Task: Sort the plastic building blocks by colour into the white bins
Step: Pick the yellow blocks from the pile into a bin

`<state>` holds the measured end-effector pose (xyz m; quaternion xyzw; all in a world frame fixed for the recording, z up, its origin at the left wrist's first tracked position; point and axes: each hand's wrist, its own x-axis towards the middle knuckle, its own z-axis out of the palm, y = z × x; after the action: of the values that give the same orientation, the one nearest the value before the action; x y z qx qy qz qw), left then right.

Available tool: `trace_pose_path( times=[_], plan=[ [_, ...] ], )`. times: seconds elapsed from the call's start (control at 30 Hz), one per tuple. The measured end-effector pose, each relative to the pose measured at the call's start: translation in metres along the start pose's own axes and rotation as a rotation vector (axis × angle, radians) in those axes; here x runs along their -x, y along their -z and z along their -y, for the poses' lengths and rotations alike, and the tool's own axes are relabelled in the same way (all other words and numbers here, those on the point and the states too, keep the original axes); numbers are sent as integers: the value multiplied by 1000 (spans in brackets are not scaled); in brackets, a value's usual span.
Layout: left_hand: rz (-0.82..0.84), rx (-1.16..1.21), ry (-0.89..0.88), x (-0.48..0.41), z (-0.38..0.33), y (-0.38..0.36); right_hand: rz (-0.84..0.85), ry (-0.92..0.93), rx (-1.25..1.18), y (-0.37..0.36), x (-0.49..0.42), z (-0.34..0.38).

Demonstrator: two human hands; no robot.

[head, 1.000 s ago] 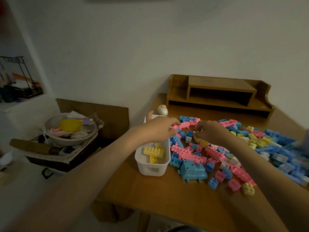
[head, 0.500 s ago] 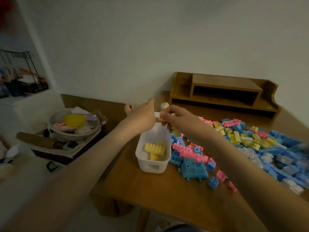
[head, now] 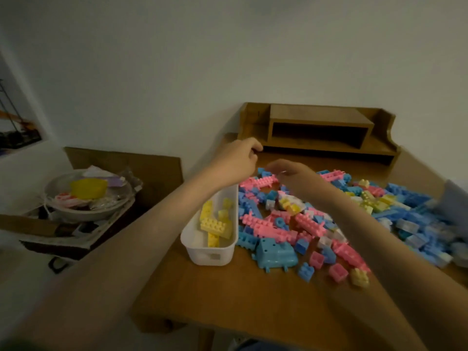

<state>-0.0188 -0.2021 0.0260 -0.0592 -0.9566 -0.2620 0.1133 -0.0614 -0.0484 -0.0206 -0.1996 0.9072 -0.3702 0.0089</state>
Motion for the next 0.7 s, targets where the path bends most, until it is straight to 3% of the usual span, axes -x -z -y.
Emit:
trace_pose_path(
  times=[0.07,0.17,0.23,0.33,0.7],
  plan=[
    [116,-64,-85,-14,-9,-17,-44,-95,256,18,-8,-38],
    [335,-209,-170,-32,-19,-47,131,-192,472,33,-6,-80],
    [469,-298,-199,-41,-23,-67,225,-174,537,32,-4,-96],
    [628,-386,-234,-49,-21,-83,125,-149,539,29,-3,-103],
    [641,-312,-263,-48,-14,-97,98,-160,362,42,11,-99]
  ],
)
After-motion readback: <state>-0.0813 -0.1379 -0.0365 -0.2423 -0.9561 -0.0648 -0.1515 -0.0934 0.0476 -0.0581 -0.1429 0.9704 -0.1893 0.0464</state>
